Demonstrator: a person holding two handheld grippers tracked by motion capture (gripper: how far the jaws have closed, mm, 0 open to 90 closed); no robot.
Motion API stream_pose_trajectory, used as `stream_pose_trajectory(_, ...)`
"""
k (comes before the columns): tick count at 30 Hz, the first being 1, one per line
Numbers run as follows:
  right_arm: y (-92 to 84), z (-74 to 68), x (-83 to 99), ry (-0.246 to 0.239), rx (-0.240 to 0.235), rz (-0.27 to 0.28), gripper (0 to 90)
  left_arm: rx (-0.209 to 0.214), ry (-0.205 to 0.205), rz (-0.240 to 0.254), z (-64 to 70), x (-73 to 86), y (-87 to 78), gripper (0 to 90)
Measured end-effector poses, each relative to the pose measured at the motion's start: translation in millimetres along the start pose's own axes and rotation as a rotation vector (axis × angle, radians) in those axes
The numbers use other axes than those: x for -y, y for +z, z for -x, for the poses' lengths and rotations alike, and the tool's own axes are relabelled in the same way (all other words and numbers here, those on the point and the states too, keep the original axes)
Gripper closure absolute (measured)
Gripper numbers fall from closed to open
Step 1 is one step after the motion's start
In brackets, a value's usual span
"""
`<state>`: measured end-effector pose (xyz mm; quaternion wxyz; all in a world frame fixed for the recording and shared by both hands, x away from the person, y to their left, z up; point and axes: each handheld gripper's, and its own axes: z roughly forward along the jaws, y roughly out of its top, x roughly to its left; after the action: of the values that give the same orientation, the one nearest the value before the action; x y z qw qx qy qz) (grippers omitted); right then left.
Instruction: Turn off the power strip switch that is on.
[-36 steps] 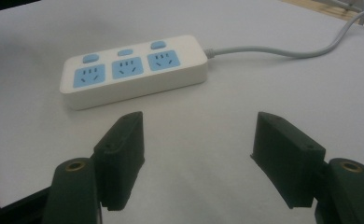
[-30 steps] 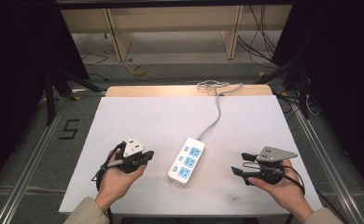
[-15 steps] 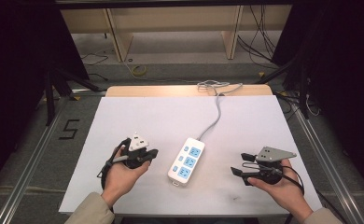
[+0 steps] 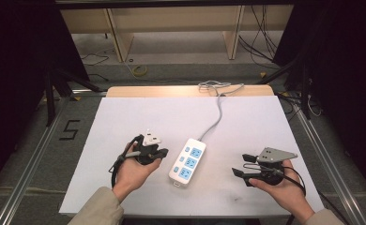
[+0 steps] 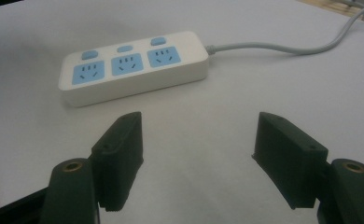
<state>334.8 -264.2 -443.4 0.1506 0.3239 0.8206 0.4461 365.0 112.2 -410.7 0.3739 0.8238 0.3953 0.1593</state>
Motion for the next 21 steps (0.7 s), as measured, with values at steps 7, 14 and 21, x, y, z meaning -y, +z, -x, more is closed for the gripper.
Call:
stream_pose_trajectory(7,-0.1,-0.4,0.1,0.0,0.0,0.001,33.0,0.012,0.02,-0.022,4.9,-6.9,9.2,89.9)
stream_pose_trajectory(14,0.6,-0.3,-0.1,-0.002,0.001,-0.001,33.0,0.024,0.028,-0.033,7.6,-11.0,15.9,89.9)
stream_pose_trajectory(21,0.8,-0.3,0.5,-0.003,0.001,-0.005,33.0,0.026,0.032,-0.045,8.5,-14.6,21.3,89.9)
